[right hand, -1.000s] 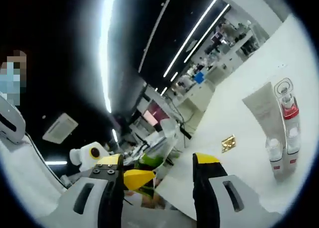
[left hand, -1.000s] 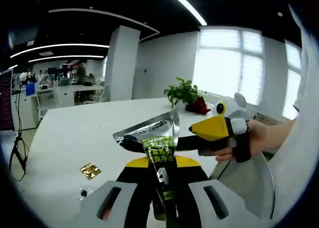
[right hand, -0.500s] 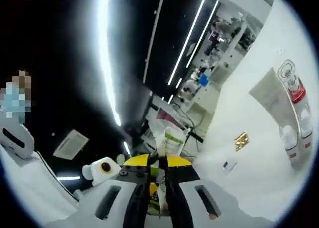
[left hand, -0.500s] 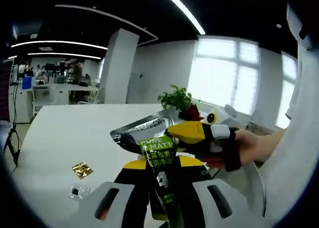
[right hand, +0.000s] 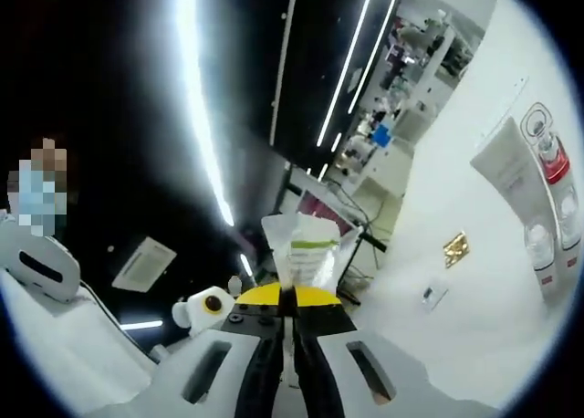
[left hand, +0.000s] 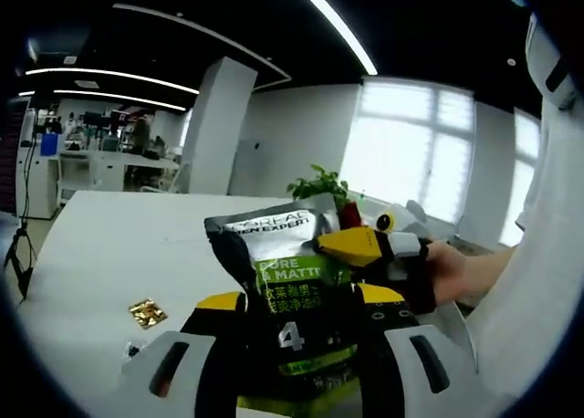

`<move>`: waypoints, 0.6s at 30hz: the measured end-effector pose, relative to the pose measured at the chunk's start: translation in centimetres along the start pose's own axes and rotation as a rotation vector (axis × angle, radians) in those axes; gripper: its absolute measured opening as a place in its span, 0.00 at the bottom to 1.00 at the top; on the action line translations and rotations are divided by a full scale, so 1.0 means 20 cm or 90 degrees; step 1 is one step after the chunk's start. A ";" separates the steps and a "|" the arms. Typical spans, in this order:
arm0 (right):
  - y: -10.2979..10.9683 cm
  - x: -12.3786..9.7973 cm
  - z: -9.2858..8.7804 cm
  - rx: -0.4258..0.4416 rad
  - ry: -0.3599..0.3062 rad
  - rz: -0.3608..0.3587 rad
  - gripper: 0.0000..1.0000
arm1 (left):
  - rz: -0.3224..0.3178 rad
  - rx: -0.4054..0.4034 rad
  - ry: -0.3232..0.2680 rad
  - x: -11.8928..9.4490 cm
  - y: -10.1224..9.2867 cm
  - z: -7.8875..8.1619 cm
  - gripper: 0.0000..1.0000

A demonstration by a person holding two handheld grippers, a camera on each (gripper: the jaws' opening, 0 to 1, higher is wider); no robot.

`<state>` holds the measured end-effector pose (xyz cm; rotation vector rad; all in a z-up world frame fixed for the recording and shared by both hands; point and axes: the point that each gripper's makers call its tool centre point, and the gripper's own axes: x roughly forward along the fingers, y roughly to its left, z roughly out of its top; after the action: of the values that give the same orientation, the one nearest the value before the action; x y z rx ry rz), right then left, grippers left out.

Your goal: Arrange the skincare products in the storage area until every visible bottle or jar stands upright without overlapping.

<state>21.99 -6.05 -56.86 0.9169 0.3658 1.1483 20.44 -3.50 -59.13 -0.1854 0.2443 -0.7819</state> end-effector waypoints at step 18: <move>0.17 -0.09 0.09 -0.001 0.008 0.136 0.01 | -0.121 -0.085 -0.036 -0.12 -0.02 0.06 0.50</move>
<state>20.47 -8.09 -53.53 0.9649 0.2827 1.3498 18.93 -2.06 -57.49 -0.3612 0.2277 -0.9488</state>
